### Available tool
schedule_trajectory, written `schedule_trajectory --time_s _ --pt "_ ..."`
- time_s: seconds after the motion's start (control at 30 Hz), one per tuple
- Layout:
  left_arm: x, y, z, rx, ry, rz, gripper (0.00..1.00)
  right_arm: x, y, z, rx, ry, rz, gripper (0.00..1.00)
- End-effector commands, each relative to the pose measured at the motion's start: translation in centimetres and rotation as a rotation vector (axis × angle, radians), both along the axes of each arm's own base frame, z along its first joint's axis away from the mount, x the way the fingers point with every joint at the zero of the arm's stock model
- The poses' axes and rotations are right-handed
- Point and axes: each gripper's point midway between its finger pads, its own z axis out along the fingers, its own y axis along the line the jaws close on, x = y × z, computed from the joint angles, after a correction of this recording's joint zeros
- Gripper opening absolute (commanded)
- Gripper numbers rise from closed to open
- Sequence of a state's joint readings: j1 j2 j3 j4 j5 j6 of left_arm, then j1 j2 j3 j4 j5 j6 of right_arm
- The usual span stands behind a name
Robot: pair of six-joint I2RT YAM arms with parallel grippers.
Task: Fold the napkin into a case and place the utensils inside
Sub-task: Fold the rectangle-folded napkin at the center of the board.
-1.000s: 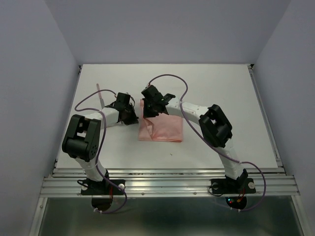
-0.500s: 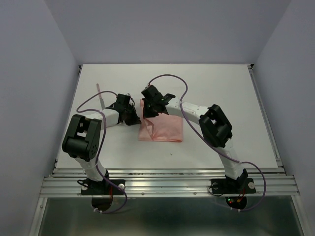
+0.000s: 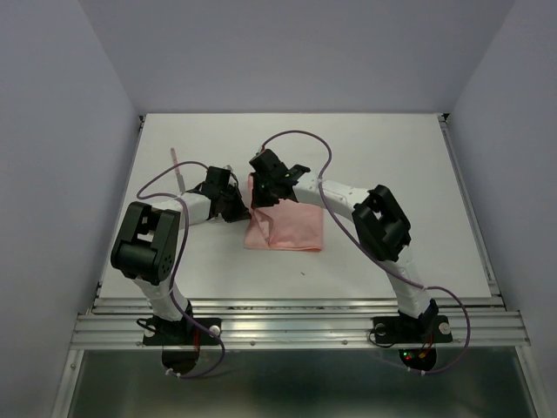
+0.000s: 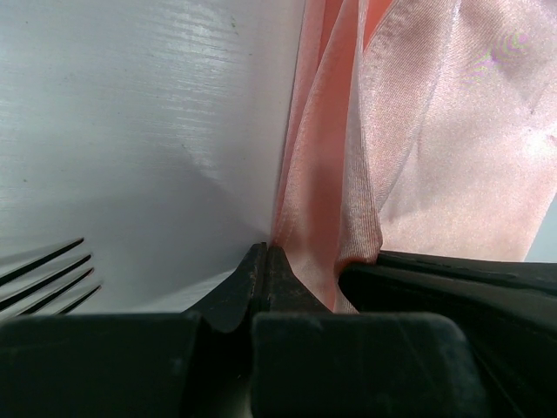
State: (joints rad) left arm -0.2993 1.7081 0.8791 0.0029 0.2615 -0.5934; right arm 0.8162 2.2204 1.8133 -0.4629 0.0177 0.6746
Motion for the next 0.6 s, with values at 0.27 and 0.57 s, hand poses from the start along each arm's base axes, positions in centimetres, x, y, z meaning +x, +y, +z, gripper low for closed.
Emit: schedule_trajectory --time_s 0.27,0.57 --pt "-2.4 1.1 -2.6 0.056 0.099 0.003 0.0 0.4 2.8 3.6 0.115 -0.041 0.041 0.01" --pt "-2.3 1.1 -2.5 0.058 0.099 0.008 0.0 0.2 3.1 2.9 0.119 -0.028 0.055 0.01"
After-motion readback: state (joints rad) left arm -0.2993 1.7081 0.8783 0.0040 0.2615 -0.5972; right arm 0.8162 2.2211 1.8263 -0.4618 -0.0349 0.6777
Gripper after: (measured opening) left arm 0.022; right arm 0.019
